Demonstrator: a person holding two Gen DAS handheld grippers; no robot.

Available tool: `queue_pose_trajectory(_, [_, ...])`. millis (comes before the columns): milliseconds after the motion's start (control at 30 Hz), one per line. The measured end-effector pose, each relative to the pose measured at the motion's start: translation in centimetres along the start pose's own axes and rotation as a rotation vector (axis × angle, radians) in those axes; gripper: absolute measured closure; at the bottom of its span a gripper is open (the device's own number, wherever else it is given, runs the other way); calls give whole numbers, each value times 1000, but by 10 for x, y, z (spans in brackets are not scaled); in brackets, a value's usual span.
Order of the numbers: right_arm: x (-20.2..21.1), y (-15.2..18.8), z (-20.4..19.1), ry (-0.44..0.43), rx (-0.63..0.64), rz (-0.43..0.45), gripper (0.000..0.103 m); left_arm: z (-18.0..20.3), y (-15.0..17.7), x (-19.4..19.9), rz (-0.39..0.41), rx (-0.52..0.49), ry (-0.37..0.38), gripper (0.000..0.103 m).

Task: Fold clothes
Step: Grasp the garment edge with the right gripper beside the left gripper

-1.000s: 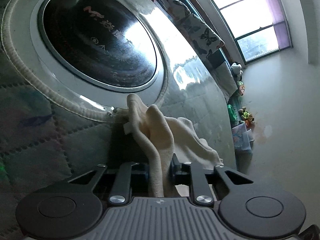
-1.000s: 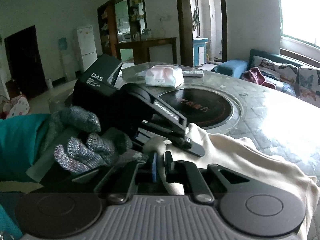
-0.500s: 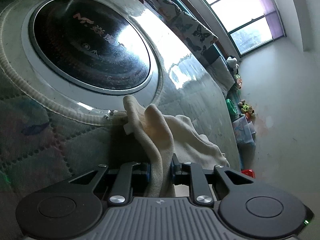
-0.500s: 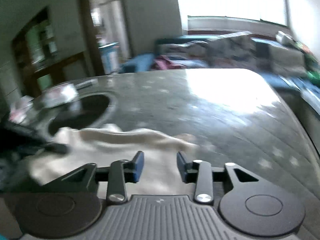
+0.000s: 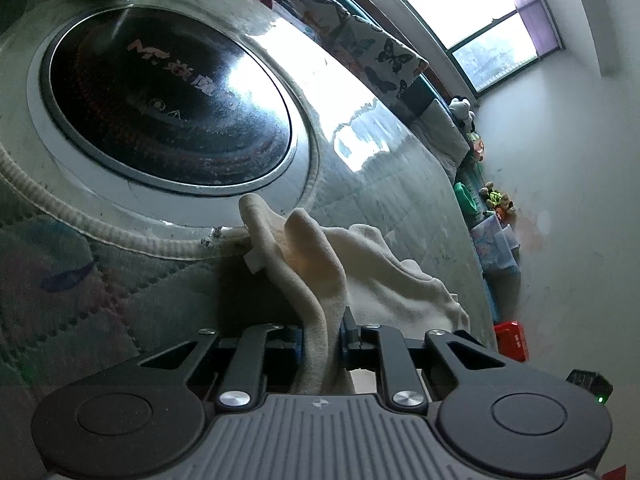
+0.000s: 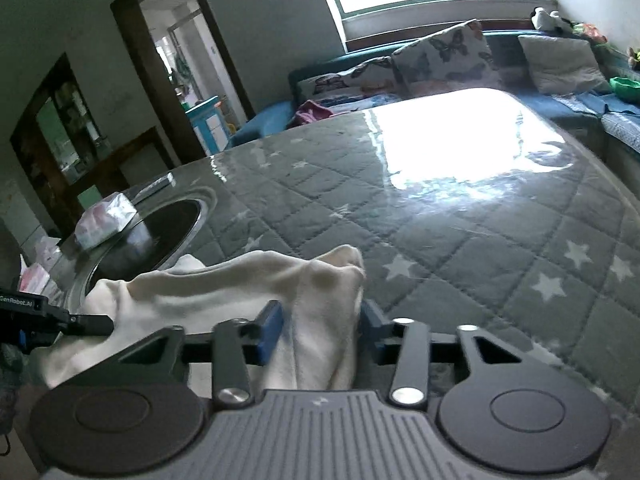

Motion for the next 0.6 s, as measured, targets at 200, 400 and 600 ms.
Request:
queue_pose_trajectory(200, [6, -3, -5, -43, -45, 5, 90, 8, -1, 0, 5, -45, -22, 88])
queue_pose_trajectory(400, [32, -7, -9, -55, -62, 72, 91, 30, -8, 1, 20, -114, -2, 89])
queue_pose_trajectory(600, [60, -17, -6, -19, -47, 138, 98, 66, -12, -13, 12, -206, 42, 89])
Point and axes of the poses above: each gripper's, at about its wrist camera, not at the fingertips, and x roughly against the way its jaws point, z to its right, y to its underside, the point moved 3 cm from there along -x, roughly the way its jaws point, and after that the axes turned 6 degrees about y, right-handed, at the moved point
